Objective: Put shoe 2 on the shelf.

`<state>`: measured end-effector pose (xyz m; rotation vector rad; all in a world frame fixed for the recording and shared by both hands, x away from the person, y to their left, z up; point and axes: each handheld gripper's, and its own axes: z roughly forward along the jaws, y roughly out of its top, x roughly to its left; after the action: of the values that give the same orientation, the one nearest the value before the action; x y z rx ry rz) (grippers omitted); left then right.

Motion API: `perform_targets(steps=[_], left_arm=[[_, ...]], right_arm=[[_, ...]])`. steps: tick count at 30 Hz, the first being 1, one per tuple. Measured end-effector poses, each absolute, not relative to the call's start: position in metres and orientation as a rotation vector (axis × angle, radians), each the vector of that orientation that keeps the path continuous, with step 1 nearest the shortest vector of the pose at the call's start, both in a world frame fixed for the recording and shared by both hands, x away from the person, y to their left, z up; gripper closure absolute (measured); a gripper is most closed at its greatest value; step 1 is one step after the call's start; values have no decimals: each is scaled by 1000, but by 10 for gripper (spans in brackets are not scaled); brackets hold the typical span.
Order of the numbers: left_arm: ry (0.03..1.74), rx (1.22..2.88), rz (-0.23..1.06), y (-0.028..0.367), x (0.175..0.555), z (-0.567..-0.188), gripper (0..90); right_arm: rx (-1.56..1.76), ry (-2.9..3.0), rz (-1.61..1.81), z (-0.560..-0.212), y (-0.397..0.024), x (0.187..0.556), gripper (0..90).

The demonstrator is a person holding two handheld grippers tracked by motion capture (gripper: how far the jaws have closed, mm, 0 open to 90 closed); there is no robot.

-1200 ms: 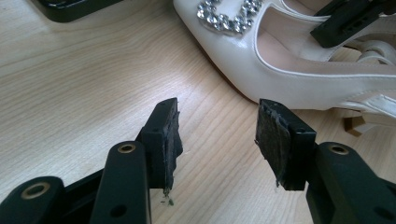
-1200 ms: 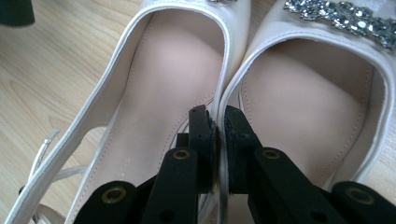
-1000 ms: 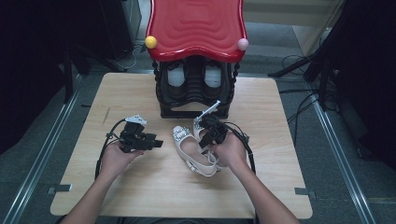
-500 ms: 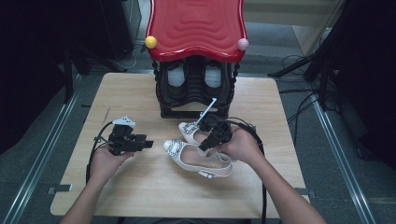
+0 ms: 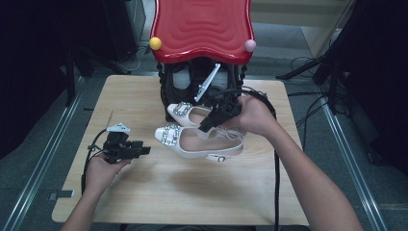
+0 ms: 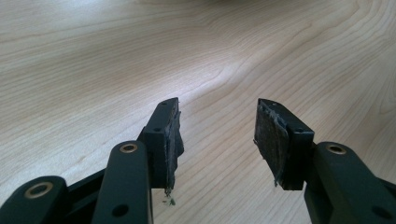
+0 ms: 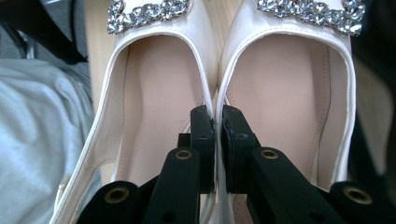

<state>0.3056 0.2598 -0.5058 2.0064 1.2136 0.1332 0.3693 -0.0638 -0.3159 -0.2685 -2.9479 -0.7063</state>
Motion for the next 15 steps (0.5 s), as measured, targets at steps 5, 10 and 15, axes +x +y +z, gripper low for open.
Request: perform_targets(steps=[5, 10, 15], left_arm=[[1224, 1999, 135, 260, 305, -506, 507], [1215, 2013, 125, 259, 305, -506, 508], [1218, 2015, 123, 260, 306, -507, 508]], right_arm=[[-267, -2904, -858, -275, -67, 371, 860], [-317, -2842, -1023, -235, -75, 376, 860], [-393, -2776, -1177, -199, -85, 383, 861]])
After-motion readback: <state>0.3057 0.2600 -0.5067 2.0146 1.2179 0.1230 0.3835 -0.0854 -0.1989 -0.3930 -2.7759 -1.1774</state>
